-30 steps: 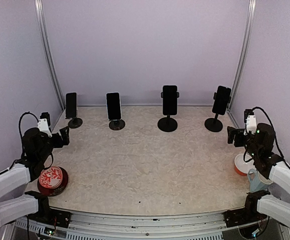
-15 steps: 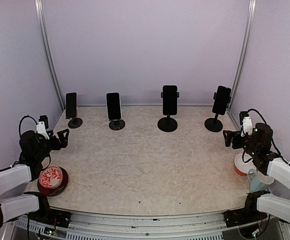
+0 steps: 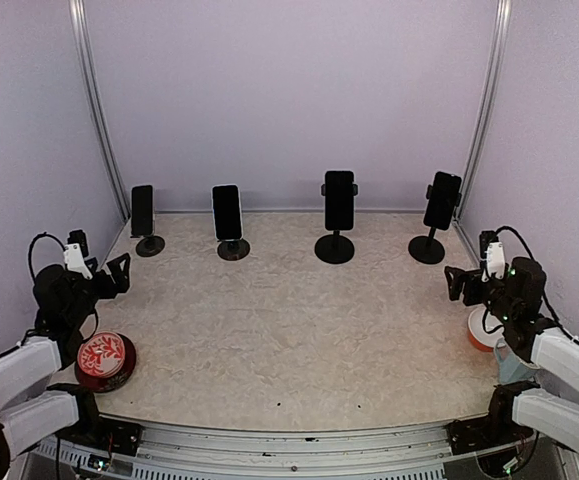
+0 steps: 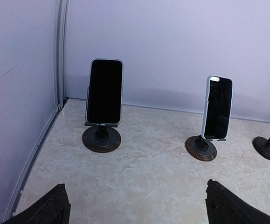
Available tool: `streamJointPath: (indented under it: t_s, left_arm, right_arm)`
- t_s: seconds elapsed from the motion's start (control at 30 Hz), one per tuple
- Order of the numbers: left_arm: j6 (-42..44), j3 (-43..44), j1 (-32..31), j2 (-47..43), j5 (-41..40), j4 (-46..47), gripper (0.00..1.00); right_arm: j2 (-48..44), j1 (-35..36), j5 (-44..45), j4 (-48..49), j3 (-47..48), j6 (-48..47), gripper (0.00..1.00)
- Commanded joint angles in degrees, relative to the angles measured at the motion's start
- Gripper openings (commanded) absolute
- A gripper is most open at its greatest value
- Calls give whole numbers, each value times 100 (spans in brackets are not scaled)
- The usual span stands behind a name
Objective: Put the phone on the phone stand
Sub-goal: Reset both arms
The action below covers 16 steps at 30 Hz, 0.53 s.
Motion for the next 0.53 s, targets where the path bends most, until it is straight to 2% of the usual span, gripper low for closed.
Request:
streamJointPath:
  t_s: [0.0,0.17,0.5]
  left_arm:
    - [-27,-78,-34,-195,-151,-125,99]
    - [-34,-87,-80,-147,-137,-114,99]
    - [-4,-121,-114,-101,-150,-61,99]
  right_arm:
    - [-125,-68,-84,354,-304,32,100]
    - [-302,-68,15,512,-579,108,100]
    - [-289,-68,-141,534,-468,38,100]
